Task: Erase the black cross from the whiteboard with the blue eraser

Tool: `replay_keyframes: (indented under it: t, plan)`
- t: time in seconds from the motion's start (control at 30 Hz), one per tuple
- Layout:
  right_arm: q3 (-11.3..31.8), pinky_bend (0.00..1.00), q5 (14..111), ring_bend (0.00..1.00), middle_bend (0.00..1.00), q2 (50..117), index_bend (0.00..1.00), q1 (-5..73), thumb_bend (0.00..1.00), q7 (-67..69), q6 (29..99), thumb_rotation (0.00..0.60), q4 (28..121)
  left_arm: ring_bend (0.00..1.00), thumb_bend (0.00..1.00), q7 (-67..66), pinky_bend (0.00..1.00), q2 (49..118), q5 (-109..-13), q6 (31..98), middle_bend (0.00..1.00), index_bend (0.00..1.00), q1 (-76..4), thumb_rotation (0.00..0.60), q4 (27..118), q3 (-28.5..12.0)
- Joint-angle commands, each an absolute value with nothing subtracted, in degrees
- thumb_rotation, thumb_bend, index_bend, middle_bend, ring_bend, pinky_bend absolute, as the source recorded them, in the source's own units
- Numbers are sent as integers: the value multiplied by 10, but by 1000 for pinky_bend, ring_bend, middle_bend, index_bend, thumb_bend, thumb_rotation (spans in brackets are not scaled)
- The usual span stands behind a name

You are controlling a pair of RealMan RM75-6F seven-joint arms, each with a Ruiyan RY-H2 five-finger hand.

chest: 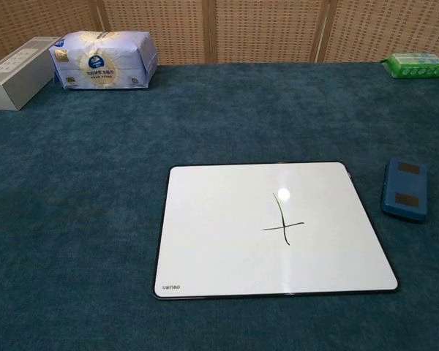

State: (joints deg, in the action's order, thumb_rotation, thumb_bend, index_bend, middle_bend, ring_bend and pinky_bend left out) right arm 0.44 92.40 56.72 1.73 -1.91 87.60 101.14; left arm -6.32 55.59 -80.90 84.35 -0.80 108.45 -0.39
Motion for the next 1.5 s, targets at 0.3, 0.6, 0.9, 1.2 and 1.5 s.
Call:
replay_keyframes:
  t: [0.3, 0.6, 0.9, 1.2, 1.5]
  plan:
    - [3, 112, 926, 114, 230, 564, 366, 24, 357, -1, 862, 600, 1016, 221, 490, -65, 83, 559, -808, 836, 313, 330, -15, 600, 1082, -6]
    - [18, 115, 932, 94, 227, 545, 370, 77, 322, 73, 802, 600, 997, 222, 491, -54, 90, 546, -821, 823, 315, 330, -28, 600, 1097, -10]
    - [27, 132, 973, 30, 207, 557, 356, 168, 217, 105, 705, 600, 932, 223, 490, -53, 91, 533, -814, 803, 315, 330, -38, 600, 1113, -9]
    - [24, 141, 1033, 3, 205, 614, 340, 278, 104, 89, 599, 600, 846, 229, 489, -56, 93, 520, -808, 785, 314, 328, -52, 600, 1133, -11]
    - [9, 142, 1045, 0, 201, 672, 330, 340, 82, 113, 555, 600, 764, 229, 490, -70, 93, 486, -801, 759, 308, 323, -69, 600, 1181, -11]
